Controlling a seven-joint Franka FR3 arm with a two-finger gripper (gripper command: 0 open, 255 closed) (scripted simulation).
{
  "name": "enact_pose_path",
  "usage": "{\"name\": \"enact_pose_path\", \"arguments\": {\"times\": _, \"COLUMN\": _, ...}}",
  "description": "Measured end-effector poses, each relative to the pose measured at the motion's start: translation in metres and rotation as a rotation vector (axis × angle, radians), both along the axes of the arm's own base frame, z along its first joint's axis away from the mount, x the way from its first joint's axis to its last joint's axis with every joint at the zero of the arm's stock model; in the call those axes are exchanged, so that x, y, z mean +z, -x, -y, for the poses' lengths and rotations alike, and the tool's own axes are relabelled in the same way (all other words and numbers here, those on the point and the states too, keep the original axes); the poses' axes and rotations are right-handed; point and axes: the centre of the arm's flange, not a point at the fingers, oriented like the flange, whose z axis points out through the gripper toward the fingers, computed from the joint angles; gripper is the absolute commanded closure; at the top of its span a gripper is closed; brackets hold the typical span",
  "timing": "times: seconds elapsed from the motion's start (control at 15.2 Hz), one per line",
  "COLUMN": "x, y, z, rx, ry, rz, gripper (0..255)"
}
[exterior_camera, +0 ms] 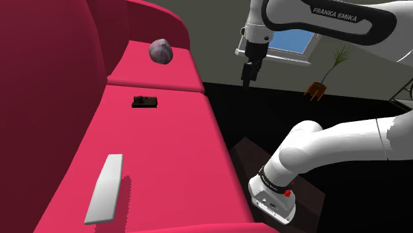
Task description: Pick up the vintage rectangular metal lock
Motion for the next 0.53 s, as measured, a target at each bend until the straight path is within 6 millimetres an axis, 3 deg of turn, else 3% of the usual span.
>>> {"name": "enact_pose_path", "arguments": {"times": 0.13, "x": -0.002, "y": -0.004, "z": -0.001, "rx": 0.001, "ry": 0.000, "rz": 0.000, "gripper": 0}}
{"name": "enact_pose_path", "arguments": {"times": 0.53, "x": -0.027, "y": -0.060, "z": -0.036, "rx": 0.009, "ry": 0.000, "rz": 0.006, "gripper": 0}}
